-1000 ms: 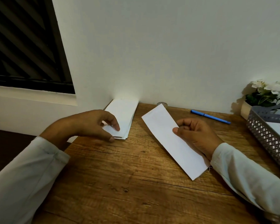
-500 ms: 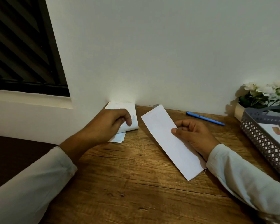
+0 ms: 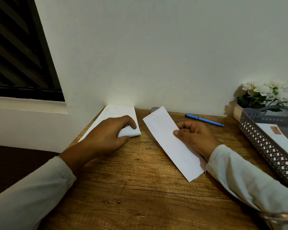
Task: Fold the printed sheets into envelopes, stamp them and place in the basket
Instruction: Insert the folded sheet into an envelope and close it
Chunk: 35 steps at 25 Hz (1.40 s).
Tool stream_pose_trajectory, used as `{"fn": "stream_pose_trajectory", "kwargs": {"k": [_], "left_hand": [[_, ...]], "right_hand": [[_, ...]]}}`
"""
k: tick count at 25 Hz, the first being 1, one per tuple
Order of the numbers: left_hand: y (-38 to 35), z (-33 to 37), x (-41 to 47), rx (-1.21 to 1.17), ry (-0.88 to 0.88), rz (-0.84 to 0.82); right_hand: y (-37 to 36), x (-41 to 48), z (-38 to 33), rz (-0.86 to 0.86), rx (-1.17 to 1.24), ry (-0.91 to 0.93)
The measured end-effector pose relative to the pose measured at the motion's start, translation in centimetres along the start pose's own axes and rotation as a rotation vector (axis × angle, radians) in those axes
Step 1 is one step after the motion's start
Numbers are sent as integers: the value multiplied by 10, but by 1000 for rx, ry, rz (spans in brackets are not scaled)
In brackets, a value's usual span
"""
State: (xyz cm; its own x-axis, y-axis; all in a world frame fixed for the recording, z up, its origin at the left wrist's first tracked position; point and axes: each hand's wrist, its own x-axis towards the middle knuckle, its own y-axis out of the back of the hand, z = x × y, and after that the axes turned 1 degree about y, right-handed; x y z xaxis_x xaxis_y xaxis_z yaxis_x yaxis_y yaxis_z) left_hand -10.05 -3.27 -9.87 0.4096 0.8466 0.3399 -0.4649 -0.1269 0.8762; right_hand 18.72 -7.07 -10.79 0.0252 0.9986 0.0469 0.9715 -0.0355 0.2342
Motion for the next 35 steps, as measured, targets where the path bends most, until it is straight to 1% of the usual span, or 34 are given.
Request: {"fn": "stream_pose_trajectory", "kwargs": {"k": [6,10,15,19,24,29,35], "left_hand": [[1,-5,1,-6,-29,20],[-3,-4,1,22,-10,-6],[-5,-5,3,33,-47,-57],[-7,-4,2,39,-78,-35],[-1,-1,2,119,-111,-4],[1,4,0,145,-116,22],[1,7,-2,251,-141,-29]], "right_hand": [[1,-1,-3,-18,1,-3],[0,-2,-3,-24,-3,-16],[0,-2,-4,-33,18,-15],[-1,-4,-4,-30,16,-11],[-1,-3,-5,-18,1,-30],[-1,-3,-7,-25,-2,-38],[-1,-3,-6,-35,-19,-41]]}}
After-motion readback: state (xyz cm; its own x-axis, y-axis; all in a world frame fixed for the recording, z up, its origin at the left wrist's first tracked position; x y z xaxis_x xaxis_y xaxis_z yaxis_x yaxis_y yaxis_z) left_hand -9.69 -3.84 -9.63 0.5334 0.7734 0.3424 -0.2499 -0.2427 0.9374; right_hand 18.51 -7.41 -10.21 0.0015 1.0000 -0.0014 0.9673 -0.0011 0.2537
